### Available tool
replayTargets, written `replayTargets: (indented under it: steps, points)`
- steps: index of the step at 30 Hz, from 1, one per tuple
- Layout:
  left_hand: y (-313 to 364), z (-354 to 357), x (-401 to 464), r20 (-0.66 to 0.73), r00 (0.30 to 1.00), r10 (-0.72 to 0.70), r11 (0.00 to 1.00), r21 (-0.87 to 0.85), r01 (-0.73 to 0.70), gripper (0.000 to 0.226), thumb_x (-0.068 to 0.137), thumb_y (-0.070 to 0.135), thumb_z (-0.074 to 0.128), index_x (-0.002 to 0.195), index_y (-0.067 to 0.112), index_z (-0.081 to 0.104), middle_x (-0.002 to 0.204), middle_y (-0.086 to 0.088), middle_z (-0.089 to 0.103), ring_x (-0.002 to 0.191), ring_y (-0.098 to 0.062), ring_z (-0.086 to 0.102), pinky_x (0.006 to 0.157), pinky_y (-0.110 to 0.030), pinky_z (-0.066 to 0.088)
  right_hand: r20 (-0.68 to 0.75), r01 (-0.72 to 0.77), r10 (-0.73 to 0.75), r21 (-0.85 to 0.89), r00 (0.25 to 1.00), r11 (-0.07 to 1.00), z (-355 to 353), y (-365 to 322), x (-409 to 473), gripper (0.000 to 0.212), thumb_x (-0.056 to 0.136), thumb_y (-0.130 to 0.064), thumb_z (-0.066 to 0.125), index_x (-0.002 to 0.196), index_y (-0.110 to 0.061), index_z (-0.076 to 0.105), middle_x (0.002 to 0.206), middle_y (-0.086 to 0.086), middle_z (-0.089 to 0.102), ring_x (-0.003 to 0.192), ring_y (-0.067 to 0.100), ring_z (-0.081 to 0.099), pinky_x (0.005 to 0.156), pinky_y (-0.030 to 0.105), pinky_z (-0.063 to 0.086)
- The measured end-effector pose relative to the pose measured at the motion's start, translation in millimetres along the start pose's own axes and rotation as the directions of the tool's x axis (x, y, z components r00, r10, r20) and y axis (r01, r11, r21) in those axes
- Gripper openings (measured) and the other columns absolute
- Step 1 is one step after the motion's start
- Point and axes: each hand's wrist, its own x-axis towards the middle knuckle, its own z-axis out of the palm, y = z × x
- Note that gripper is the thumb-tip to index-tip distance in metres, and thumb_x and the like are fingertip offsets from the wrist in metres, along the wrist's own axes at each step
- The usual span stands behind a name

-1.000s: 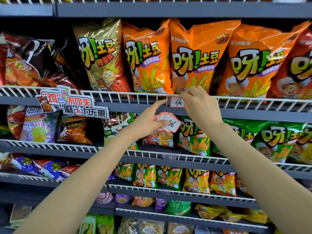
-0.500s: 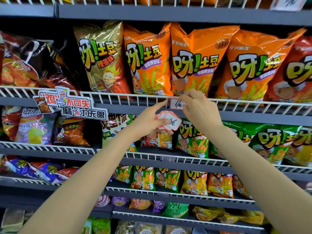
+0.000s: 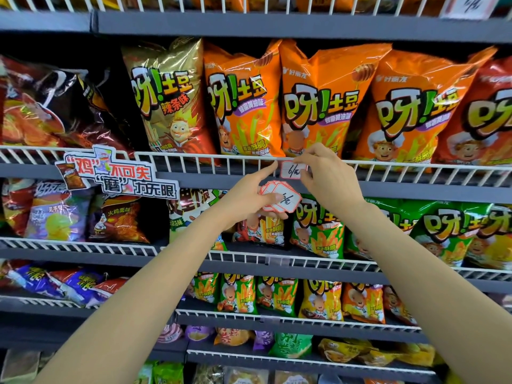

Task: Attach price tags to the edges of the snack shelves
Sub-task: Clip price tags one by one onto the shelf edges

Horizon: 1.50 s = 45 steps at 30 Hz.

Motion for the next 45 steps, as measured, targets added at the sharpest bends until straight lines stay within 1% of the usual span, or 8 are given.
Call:
replayTargets:
  steps: [4,9,15,26,32,39,41,45]
  points:
    - [0.4,3.0,0.5,-0.124,0.992,0.037,0.999,0.027,-0.034,0.054,0.09,0.011,0.059,0.14,0.019,0.038,0.122,-0.011,0.061,0.097,-0.022,0.067,0.081,-0.036,0.057,0.037,-0.032,0.029,0.082,0.999,0.996,-1.5,1.6,-0.4,0.027,0.093,-0.015,0.052,0.118,-0.015,0.062,0.113,0.0,0.054,0.091,0.013,0.053,0.063,0.029,0.044]
    - [6.8,14.4,-0.2,-0.267,0.961,0.074,0.99,-0.096,-0.103,0.019,0.091,0.011,0.057,0.111,0.01,0.058,0.103,-0.011,0.069,0.086,-0.023,0.07,0.076,-0.035,0.059,0.113,-0.21,0.177,0.465,0.978,0.86,-15.8,2.0,-10.6,0.019,0.09,-0.028,0.058,0.103,-0.018,0.067,0.093,-0.006,0.062,0.08,0.007,0.057,0.068,0.014,0.042]
    - [27.2,51.1,0.1,-0.229,0.968,0.101,0.969,-0.196,-0.147,0.033,0.09,0.011,0.058,0.122,0.017,0.055,0.11,-0.007,0.066,0.093,-0.02,0.069,0.079,-0.033,0.059,0.211,-0.312,0.231,0.593,0.95,0.742,-41.0,29.7,-32.8,0.01,0.08,-0.024,0.071,0.073,-0.024,0.065,0.067,-0.003,0.064,0.059,0.004,0.054,0.05,0.013,0.043]
    - [105.5,214.0,35.1,-0.261,0.963,0.068,0.971,-0.206,-0.125,0.041,0.093,0.025,0.054,0.132,0.013,0.05,0.131,-0.012,0.056,0.119,-0.027,0.056,0.096,-0.047,0.05,0.152,-0.362,0.343,0.604,0.927,0.71,-114.3,178.9,-103.8,0.009,0.081,-0.02,0.072,0.084,-0.011,0.071,0.065,-0.003,0.06,0.059,0.009,0.053,0.061,0.027,0.044]
    - [151.4,313.2,40.2,-0.323,0.946,0.031,0.926,-0.347,-0.149,0.017,0.096,0.012,0.048,0.11,0.01,0.059,0.108,-0.016,0.062,0.096,-0.027,0.062,0.081,-0.034,0.058,0.157,-0.348,0.319,0.582,0.935,0.735,-162.4,265.6,-144.0,0.014,0.08,-0.022,0.073,0.088,-0.012,0.069,0.07,-0.002,0.061,0.065,0.011,0.056,0.061,0.018,0.04]
    - [198.3,386.9,52.1,-0.377,0.911,0.169,0.974,-0.077,-0.213,0.03,0.089,0.03,0.053,0.115,0.016,0.06,0.091,-0.014,0.061,0.092,-0.028,0.063,0.09,-0.044,0.051,0.098,-0.349,0.36,0.568,0.928,0.746,-211.5,324.9,-175.7,0.009,0.078,-0.019,0.072,0.078,-0.012,0.065,0.07,0.004,0.066,0.063,0.012,0.055,0.064,0.028,0.044]
    - [209.3,408.8,56.8,-0.365,0.901,0.236,0.97,0.035,-0.24,0.027,0.095,0.024,0.051,0.118,0.013,0.058,0.078,0.0,0.054,0.078,-0.017,0.054,0.078,-0.024,0.045,0.087,-0.365,0.384,0.556,0.919,0.747,-223.9,342.0,-188.4,0.01,0.081,-0.019,0.07,0.079,-0.011,0.063,0.063,-0.004,0.059,0.059,0.01,0.052,0.06,0.026,0.042]
    - [240.1,454.9,61.8,-0.361,0.866,0.345,0.938,0.161,-0.307,0.017,0.096,0.021,0.049,0.108,0.015,0.06,0.067,0.007,0.049,0.062,-0.013,0.049,0.062,-0.031,0.036,0.091,-0.394,0.411,0.528,0.907,0.752,-252.3,381.4,-210.6,0.012,0.084,-0.019,0.067,0.081,-0.008,0.062,0.064,-0.001,0.058,0.058,0.015,0.052,0.06,0.034,0.045]
